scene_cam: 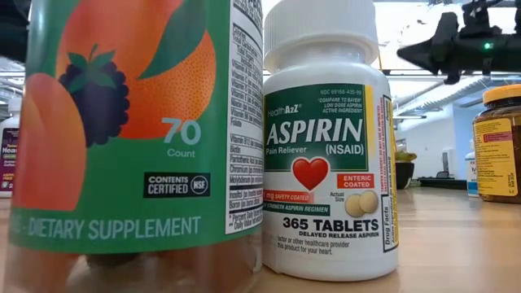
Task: Pick and place medicine bottles onto shelf by color
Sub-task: Put the white pill bottle on the shelf
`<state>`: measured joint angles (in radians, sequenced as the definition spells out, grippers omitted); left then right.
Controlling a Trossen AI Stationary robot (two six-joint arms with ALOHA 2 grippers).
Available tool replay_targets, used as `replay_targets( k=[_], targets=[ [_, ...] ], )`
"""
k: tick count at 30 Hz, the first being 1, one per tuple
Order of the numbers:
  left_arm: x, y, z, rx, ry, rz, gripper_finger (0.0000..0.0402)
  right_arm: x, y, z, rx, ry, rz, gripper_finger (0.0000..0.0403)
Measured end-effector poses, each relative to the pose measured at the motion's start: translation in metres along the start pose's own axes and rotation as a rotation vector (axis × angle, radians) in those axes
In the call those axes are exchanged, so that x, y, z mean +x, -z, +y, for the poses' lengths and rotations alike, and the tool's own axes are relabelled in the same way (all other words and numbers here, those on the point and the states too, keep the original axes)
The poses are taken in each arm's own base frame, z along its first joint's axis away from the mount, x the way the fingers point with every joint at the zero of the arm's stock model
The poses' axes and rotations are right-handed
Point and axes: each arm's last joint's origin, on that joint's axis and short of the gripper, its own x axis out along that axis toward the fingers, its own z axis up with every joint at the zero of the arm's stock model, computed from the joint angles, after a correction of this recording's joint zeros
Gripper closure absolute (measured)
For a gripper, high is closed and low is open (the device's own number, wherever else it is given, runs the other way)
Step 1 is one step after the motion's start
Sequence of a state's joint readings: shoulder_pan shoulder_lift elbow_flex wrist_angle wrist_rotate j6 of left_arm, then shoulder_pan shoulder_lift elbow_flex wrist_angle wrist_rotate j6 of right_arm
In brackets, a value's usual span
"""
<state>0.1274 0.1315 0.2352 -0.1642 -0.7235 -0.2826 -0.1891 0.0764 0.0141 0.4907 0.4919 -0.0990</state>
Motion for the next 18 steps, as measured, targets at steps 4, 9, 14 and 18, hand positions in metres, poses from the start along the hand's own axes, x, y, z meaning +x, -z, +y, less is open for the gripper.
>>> replay_targets(
  k=[4, 9, 14, 18],
  targets=[
    [-0.004, -0.028, -0.001, 0.038, -0.036, 0.014, 0.0244, 0.002, -0.008, 0.000, -0.017, -0.031, -0.084, 0.0313],
    [0.007, -0.030, -0.005, 0.124, -0.148, 0.126, 0.0186, 0.004, -0.006, 0.002, -0.058, -0.052, -0.071, 0.0249],
    [0.029, -0.023, -0.005, 0.111, -0.257, 0.299, 0.0154, 0.006, 0.000, 0.004, -0.046, -0.061, -0.016, 0.0209],
    [0.043, -0.016, 0.002, 0.100, -0.354, 0.495, 0.0141, 0.007, 0.000, 0.004, -0.045, -0.059, -0.023, 0.0193]
  ],
)
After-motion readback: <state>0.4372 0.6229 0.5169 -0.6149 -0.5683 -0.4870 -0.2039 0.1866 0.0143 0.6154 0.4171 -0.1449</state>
